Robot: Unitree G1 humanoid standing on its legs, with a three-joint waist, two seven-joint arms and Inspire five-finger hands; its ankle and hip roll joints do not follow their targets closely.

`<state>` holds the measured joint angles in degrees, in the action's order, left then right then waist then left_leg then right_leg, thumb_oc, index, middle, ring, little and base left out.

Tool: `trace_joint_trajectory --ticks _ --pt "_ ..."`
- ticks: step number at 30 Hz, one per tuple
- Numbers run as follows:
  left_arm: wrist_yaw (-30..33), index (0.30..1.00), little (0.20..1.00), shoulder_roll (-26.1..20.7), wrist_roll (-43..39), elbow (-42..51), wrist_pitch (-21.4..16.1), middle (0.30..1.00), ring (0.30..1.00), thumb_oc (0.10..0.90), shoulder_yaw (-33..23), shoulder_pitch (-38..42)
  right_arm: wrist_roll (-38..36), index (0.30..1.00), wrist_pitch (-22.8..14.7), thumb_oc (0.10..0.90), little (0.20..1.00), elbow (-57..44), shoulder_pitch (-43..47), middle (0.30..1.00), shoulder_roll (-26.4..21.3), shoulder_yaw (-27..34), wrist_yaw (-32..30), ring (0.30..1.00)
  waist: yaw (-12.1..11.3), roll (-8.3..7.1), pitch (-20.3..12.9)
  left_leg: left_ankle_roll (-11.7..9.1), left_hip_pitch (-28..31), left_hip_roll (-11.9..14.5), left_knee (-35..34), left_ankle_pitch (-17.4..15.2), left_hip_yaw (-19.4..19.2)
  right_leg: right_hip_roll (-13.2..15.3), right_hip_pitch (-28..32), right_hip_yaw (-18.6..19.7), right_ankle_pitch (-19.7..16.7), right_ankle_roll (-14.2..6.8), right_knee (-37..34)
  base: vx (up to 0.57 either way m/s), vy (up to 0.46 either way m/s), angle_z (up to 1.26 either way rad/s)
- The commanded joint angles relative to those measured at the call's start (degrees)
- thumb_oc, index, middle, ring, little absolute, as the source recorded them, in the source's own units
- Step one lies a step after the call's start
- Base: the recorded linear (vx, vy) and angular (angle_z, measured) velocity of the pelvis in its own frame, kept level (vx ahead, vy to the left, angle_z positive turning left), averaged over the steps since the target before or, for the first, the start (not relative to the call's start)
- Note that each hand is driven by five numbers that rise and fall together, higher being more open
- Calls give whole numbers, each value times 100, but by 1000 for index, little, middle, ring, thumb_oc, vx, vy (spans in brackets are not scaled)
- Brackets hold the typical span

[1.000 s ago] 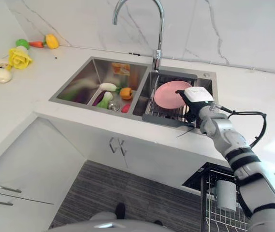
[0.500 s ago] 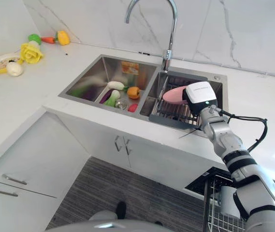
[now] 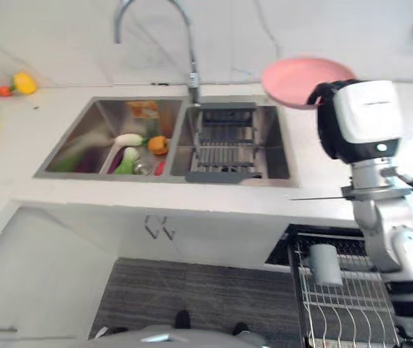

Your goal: Place the dishes in the dishwasher.

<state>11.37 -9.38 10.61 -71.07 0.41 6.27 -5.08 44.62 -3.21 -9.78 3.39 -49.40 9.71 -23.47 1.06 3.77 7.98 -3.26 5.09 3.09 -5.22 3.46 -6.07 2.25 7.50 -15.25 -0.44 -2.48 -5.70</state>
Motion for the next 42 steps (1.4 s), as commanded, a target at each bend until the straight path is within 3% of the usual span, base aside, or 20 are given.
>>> trace_joint_trajectory --ticks 1,4,6,7,12,16,22,28,29,30,32,42 --pt "107 900 900 -122 99 -210 -85 900 900 800 19 291 -314 300 -133 400 300 -750 -6 300 -293 807 -314 300 6 -338 -180 -189 65 260 115 -377 -204 620 -54 310 143 -755 90 -8 41 -55" --pt "110 900 900 -106 64 -155 -87 900 900 800 -1 291 -460 300 -173 400 300 -928 -569 300 -99 1184 -191 300 138 -327 -155 -151 115 254 101 -431 -396 616 -174 533 90 -783 116 -8 52 -48" --pt "126 900 900 -78 -45 -96 -92 900 900 800 -72 296 -858 300 -228 400 300 -968 -1110 300 414 1358 -70 300 391 -305 -100 -122 146 254 79 -465 -581 628 -302 736 39 -797 142 6 83 -102" --pt "138 900 900 -59 -119 -51 -116 900 900 800 -115 326 -908 300 -210 400 300 -904 -1401 300 759 1339 5 300 487 -299 -74 -113 167 247 69 -486 -671 632 -353 828 28 -804 148 19 62 -100" --pt "192 900 900 16 -314 145 -167 900 900 800 -92 418 -978 300 -145 400 300 -583 -1668 300 1351 896 154 300 580 -293 36 -95 193 239 71 -508 -757 642 -414 922 8 -813 168 -13 21 -55" --pt "161 900 900 11 -292 219 -183 900 900 800 42 463 -848 300 -61 400 300 146 -1678 300 1372 388 261 300 544 -298 142 -111 168 251 83 -486 -733 649 -424 886 5 -793 176 -30 -9 -2" --pt "71 900 900 -69 -37 39 -154 900 900 800 113 459 -538 300 211 400 300 1689 -1221 300 1010 -316 293 300 366 -277 301 -145 205 258 98 -466 -696 653 -315 801 19 -797 137 -27 -15 10" --pt "30 900 900 -146 80 -117 -69 900 900 800 -18 412 -638 300 358 400 300 2362 -1042 300 846 -446 422 300 299 -256 361 -176 203 268 106 -446 -641 658 -237 693 50 -781 127 -13 -18 11" --pt "27 900 900 -171 67 -185 -19 900 900 800 -110 392 -835 448 413 499 448 2260 -1120 448 900 -282 499 448 296 -246 378 -190 206 274 109 -436 -602 661 -186 625 70 -770 126 7 -24 20" --pt "35 900 900 -173 49 -198 11 900 900 800 -148 388 -1022 900 446 800 900 2207 -1175 900 995 -156 503 900 296 -234 381 -192 212 277 108 -433 -586 664 -160 591 77 -766 124 14 -36 9" --pt "43 900 900 -163 36 -227 11 900 900 800 -185 365 -1218 900 436 800 900 2155 -1245 900 1110 3 450 900 303 -219 395 -196 231 281 108 -429 -560 662 -116 546 90 -761 118 8 -22 20" --pt "96 900 900 -3 -69 -49 65 900 900 800 -257 448 -2098 900 463 800 900 666 -2201 900 1736 2050 62 900 600 -171 424 -228 244 321 98 -395 -560 604 -105 545 133 -730 122 3 -7 4"
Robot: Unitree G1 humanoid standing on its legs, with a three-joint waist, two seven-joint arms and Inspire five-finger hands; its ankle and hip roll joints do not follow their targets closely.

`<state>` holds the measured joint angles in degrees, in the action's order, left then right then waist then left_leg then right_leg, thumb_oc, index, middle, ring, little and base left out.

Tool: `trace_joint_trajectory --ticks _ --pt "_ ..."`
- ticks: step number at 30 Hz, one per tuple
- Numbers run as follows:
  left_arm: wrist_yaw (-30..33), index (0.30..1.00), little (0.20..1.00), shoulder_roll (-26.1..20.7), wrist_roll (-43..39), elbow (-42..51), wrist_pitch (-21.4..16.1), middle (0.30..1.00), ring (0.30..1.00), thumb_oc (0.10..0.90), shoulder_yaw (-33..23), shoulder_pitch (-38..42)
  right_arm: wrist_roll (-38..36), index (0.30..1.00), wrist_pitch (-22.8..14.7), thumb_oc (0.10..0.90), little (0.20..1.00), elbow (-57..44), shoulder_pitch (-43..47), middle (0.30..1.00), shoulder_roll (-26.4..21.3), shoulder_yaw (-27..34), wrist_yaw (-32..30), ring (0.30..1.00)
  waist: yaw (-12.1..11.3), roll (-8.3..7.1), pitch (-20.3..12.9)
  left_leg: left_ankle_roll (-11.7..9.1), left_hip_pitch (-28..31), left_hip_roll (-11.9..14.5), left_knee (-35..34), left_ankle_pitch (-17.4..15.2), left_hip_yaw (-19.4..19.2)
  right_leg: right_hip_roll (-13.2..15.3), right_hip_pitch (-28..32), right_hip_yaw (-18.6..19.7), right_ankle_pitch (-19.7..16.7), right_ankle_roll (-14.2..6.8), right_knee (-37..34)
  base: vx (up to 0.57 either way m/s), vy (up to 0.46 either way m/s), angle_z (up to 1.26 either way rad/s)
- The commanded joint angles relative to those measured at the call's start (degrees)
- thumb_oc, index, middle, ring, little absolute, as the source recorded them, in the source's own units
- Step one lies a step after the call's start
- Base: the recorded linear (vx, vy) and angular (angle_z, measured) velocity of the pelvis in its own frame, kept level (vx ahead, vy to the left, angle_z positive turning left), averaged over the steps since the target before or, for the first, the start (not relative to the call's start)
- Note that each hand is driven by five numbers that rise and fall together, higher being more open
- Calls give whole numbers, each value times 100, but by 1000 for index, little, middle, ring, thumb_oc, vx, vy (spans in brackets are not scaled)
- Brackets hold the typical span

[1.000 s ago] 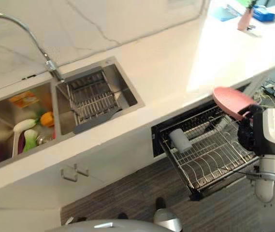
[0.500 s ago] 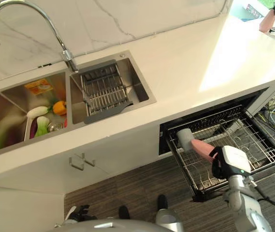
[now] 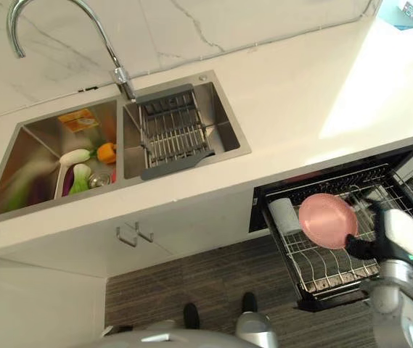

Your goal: Place the dishes in the dishwasher.

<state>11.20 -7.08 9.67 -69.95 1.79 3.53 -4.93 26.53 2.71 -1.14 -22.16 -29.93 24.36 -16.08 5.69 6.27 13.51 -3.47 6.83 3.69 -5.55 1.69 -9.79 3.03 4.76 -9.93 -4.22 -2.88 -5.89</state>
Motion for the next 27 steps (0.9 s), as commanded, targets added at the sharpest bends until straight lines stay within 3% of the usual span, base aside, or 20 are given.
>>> trace_joint_trajectory --ticks 1,3,5,8,9,12,16,20,21,22,23,24,27 --pt "105 900 900 -223 28 -139 -82 900 900 800 48 450 -340 900 -130 800 900 -171 283 900 -191 705 -717 900 169 -404 -127 -209 68 270 133 -218 -197 522 151 27 510 -689 148 -10 2 -4" --pt "105 900 900 -222 28 -139 -82 900 900 800 52 450 -341 900 -130 800 900 -173 279 900 -190 709 -716 900 165 -402 -129 -209 68 271 133 -218 -199 521 149 29 510 -689 149 -4 7 -8" --pt "87 900 900 -206 51 -84 -95 900 900 800 168 498 -603 900 11 800 900 296 111 900 -67 1195 -1080 900 340 -357 -121 -215 65 277 130 -220 -255 493 92 115 507 -676 159 -9 21 -10" --pt "85 900 900 -221 14 -58 -77 900 900 800 194 527 -803 900 123 800 900 873 47 900 -59 1211 -1176 900 367 -334 -126 -214 53 284 130 -225 -278 477 56 156 501 -669 163 -8 3 -9" --pt "41 900 900 -268 23 -33 -32 900 900 800 182 546 -819 900 425 800 900 1436 -69 900 -39 1174 -1125 900 394 -313 -135 -212 41 294 128 -220 -286 470 38 167 505 -660 159 -2 -3 -11" --pt "-34 900 900 -259 8 6 33 900 900 800 149 574 -858 900 562 800 900 1349 -55 900 131 1146 -1004 900 410 -277 -157 -208 27 290 120 -218 -288 478 27 169 511 -656 155 5 3 -8" --pt "-121 900 900 -253 61 25 58 900 900 800 254 563 -1126 900 444 800 900 1312 156 900 529 608 -725 900 402 -184 -138 -190 -6 247 123 -215 -256 510 0 182 520 -647 157 -4 14 -10" --pt "-158 900 900 -254 33 22 -13 900 900 800 368 539 -1246 900 246 800 900 1767 755 900 393 -155 -645 900 316 -107 -116 -179 -27 220 134 -206 -242 531 -15 188 512 -653 155 -4 3 -2" --pt "-150 900 900 -272 37 35 -63 900 900 800 495 525 -1363 825 162 750 825 2154 1161 825 238 -480 -655 825 220 -71 -127 -178 -32 211 134 -196 -223 542 -1 157 512 -654 151 -32 -5 3" --pt "-152 900 900 -292 37 43 -107 900 900 800 580 522 -1259 512 144 541 512 2439 1462 512 65 -714 -746 512 148 -51 -138 -180 -33 209 133 -191 -202 553 21 133 517 -657 146 0 0 0" --pt "-140 900 900 -303 46 68 -119 900 900 800 636 518 -1157 300 141 400 300 2598 1712 300 -47 -900 -818 300 94 -36 -149 -185 -35 204 132 -189 -186 560 50 91 527 -657 141 0 0 0" --pt "-139 900 900 -299 45 72 -117 900 900 800 621 522 -1162 300 127 400 300 2642 1753 300 -61 -926 -832 300 113 -36 -139 -185 -35 203 133 -189 -180 561 54 84 529 -658 141 0 0 0" --pt "-25 900 900 -365 -11 128 -228 900 900 800 855 513 -939 300 95 400 300 3311 2772 300 -425 -1644 -1085 300 -199 -17 -236 -200 -33 180 139 -177 -43 594 211 -113 564 -640 128 2 -41 10"
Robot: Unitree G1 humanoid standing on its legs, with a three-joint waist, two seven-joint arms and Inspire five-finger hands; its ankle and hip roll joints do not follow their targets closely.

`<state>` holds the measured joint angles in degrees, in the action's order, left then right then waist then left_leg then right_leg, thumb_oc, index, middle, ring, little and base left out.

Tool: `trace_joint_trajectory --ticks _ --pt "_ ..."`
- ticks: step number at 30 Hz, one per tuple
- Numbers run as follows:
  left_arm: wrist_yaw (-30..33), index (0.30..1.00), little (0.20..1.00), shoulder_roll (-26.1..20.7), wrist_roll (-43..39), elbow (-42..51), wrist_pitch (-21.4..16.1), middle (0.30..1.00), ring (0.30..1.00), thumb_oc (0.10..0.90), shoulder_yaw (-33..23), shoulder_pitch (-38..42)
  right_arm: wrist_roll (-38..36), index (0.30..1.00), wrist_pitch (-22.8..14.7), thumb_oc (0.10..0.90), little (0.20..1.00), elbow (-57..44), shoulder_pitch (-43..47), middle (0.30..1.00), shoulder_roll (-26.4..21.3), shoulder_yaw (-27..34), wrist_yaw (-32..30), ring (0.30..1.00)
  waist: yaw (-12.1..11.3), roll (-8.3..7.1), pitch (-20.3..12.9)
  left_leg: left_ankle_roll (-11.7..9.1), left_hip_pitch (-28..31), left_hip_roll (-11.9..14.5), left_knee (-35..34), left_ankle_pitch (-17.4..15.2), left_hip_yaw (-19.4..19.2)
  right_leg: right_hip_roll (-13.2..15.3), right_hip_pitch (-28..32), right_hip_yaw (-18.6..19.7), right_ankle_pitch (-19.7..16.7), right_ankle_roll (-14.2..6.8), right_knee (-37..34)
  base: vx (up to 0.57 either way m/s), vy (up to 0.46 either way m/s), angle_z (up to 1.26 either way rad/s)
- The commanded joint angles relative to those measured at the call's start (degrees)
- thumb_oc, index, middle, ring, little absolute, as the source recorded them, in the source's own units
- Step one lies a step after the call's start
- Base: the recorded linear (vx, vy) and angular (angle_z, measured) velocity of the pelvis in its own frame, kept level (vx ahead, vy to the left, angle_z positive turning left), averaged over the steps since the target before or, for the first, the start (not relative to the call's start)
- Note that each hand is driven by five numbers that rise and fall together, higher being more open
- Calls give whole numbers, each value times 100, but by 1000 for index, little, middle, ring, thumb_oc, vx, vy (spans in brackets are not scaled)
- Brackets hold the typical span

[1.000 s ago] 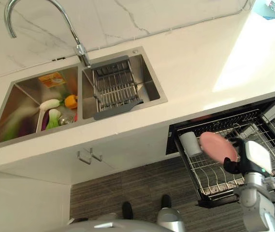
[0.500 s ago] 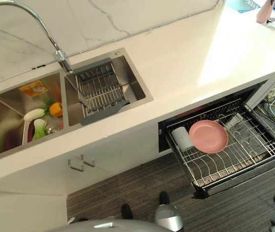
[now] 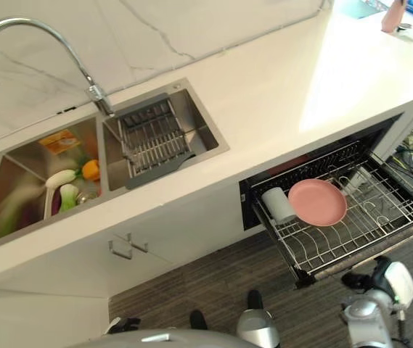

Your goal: Place the dishes in the dishwasher.

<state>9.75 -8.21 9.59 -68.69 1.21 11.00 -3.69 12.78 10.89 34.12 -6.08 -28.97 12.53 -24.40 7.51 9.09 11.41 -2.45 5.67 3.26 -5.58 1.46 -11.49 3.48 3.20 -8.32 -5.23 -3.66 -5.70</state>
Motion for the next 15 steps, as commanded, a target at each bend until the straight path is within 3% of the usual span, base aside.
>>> trace_joint_trajectory --ticks 1,3,5,6,7,8,9,12,14,15 --pt "151 900 900 -266 -24 32 -186 900 900 800 161 386 612 300 -692 400 300 -74 1384 300 -638 -661 -292 300 -452 -303 -44 -311 82 210 144 -149 180 555 413 -339 681 -553 104 6 -30 17" --pt "187 900 900 -296 -30 36 -200 900 900 800 190 398 676 300 -712 400 300 108 1642 300 -777 -807 -341 300 -500 -305 -49 -324 74 206 147 -141 242 558 454 -412 698 -544 105 -2 -34 41" --pt "295 900 900 -339 -82 -18 -250 900 900 800 372 428 413 300 -898 400 300 594 2398 300 -844 -1200 -574 300 -761 -310 -115 -363 17 204 162 -82 441 571 561 -654 722 -516 97 -16 -69 47" --pt "299 900 900 -340 -105 -64 -251 900 900 800 396 460 373 432 -959 488 432 707 2640 432 -877 -1393 -544 432 -808 -310 -124 -381 -25 205 165 -58 520 572 584 -751 735 -508 92 -9 -66 52" --pt "306 900 900 -335 -187 -91 -269 900 900 800 392 432 317 436 -988 491 436 790 2756 436 -839 -1459 -519 436 -892 -311 -149 -387 -48 205 164 -44 584 576 610 -816 745 -497 85 5 -52 76" --pt "230 900 900 -314 -545 -84 -304 900 900 800 277 398 286 535 -1018 557 535 859 2844 535 -834 -1525 -515 535 -969 -320 -176 -395 -76 203 166 -18 656 567 643 -898 754 -485 77 29 -53 67" --pt "118 900 900 -279 -1003 -86 -332 900 900 800 103 351 383 900 -1008 800 900 886 2894 900 -801 -1569 -648 900 -1020 -318 -189 -406 -101 206 175 4 747 562 686 -995 777 -472 71 29 -58 52" --pt "99 900 900 -178 -1890 42 -434 900 900 800 -372 323 161 900 -1090 800 900 1129 2619 900 -302 -1645 -541 900 -1177 -352 -220 -440 -217 201 182 82 996 527 721 -1207 805 -410 73 5 -66 67" --pt "28 900 900 -145 -2036 31 -435 900 900 800 -476 318 10 900 -1136 800 900 1130 2404 900 -86 -1589 -445 900 -1164 -387 -238 -458 -257 206 181 101 1089 509 735 -1306 826 -396 74 11 -70 69" --pt "-87 900 900 -76 -2107 -44 -415 900 900 800 -579 333 -432 900 -1202 800 900 1570 1964 900 348 -1578 -100 900 -1162 -442 -263 -481 -315 205 173 120 1225 484 771 -1443 856 -370 75 12 -64 69"
